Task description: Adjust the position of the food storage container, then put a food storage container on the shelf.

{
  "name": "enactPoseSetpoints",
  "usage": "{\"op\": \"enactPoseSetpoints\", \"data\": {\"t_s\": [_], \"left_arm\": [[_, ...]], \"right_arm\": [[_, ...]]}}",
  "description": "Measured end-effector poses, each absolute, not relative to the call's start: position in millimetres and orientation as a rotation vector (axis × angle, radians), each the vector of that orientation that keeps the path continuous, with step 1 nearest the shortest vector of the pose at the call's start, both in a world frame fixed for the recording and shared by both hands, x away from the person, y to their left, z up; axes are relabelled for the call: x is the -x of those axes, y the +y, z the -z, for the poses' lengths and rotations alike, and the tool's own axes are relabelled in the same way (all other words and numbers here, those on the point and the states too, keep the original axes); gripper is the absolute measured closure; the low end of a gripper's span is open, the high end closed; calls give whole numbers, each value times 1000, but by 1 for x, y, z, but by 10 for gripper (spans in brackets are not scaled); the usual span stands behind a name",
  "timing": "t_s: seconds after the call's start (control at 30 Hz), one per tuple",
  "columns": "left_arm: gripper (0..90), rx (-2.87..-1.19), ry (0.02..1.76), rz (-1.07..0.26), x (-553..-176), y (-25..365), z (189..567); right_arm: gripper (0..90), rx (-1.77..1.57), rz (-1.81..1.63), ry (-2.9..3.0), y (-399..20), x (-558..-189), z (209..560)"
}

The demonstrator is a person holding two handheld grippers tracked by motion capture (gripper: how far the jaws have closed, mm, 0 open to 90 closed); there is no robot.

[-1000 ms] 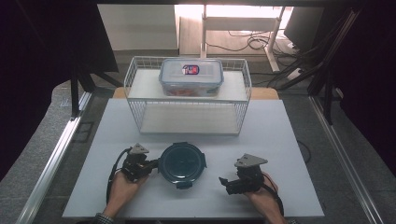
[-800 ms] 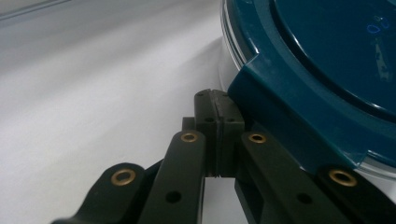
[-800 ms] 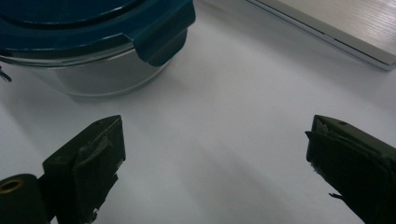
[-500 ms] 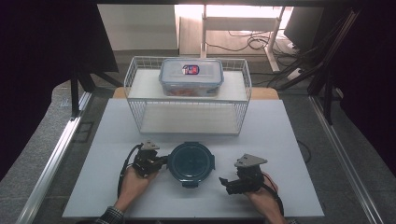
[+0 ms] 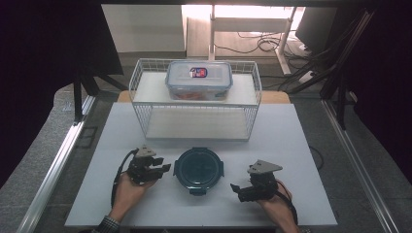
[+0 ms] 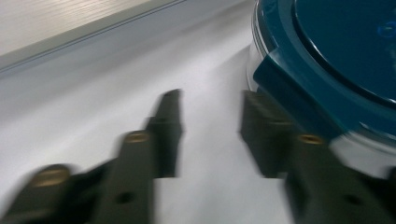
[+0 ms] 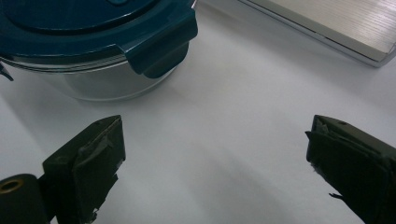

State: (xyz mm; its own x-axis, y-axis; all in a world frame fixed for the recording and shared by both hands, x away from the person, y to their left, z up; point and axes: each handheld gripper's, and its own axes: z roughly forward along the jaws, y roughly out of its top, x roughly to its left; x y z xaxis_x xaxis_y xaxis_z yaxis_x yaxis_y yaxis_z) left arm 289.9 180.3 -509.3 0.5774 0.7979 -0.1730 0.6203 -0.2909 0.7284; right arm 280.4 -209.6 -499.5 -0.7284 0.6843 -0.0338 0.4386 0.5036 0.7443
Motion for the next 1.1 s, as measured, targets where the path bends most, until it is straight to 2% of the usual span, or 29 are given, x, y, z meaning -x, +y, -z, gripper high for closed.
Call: {"op": "enactPoseSetpoints", "data": {"t_s": [0.1,0.3,0.47,0.7,1.1], "left_arm": [[348,-1974,1135,-262,-283,191,507],[147,-1988,1111,-276,-268,203,510],[74,-2018,1061,-302,-256,204,516],[26,-1985,1023,-296,-244,204,517],[27,-1962,995,-335,-248,203,519]], "right_arm": [[41,-936,-1072,2423,-210,-280,500],[39,-915,-1098,2417,-210,-278,498],[36,-904,-1128,2409,-211,-278,497],[31,-875,-1144,2402,-211,-278,497],[0,-919,-1273,2383,-212,-280,494]]}}
